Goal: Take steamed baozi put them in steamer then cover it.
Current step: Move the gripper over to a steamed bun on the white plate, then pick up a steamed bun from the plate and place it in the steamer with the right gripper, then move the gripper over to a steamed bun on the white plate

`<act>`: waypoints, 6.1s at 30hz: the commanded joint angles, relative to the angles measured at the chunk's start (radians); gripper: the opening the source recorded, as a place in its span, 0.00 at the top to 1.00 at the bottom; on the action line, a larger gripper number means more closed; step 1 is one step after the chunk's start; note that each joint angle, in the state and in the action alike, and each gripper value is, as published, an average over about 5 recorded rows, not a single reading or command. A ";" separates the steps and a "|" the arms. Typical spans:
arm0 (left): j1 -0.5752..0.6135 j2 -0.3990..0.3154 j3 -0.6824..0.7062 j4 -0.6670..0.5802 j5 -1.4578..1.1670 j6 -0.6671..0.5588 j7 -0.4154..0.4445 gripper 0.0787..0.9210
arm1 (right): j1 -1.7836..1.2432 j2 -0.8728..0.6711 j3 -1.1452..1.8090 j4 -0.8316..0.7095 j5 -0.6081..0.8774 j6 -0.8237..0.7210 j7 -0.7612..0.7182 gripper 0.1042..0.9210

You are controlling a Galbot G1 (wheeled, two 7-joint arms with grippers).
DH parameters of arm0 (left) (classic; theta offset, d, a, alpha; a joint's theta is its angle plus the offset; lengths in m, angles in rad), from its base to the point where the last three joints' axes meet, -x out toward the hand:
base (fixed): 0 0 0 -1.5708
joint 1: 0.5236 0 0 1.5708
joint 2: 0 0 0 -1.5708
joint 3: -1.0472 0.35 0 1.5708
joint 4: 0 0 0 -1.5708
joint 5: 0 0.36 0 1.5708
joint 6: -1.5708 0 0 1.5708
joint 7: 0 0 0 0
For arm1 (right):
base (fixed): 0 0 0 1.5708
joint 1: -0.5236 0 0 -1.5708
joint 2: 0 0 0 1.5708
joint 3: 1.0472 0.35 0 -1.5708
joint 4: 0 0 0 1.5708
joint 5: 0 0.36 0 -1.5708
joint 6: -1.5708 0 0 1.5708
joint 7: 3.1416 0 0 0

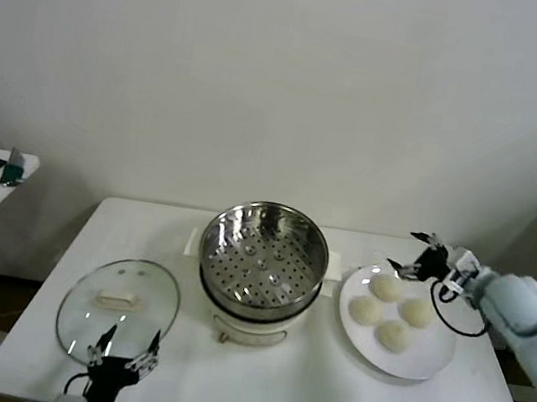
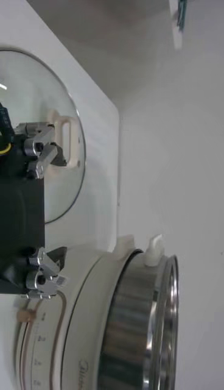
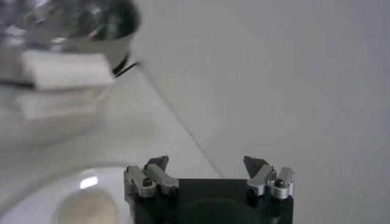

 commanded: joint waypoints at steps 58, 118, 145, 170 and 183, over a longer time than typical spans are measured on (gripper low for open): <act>-0.006 0.000 0.009 0.073 -0.024 -0.036 -0.001 0.12 | 0.314 0.565 -0.561 -0.834 -0.159 0.161 -0.310 0.26; 0.005 0.005 0.013 0.033 -0.019 -0.044 -0.022 0.12 | 0.588 0.921 -0.846 -0.534 -0.472 0.747 -0.133 0.31; 0.016 -0.006 0.025 0.018 -0.012 -0.061 -0.017 0.12 | 1.307 0.387 -1.497 -0.050 0.636 0.144 -0.282 0.12; 0.024 -0.015 0.020 0.018 -0.012 -0.074 -0.001 0.12 | 0.607 0.290 -1.142 -0.098 0.323 -0.149 -0.073 0.12; 0.037 -0.018 0.025 0.028 -0.006 -0.089 0.000 0.12 | 0.499 0.386 -1.036 -0.257 0.255 -0.140 -0.045 0.12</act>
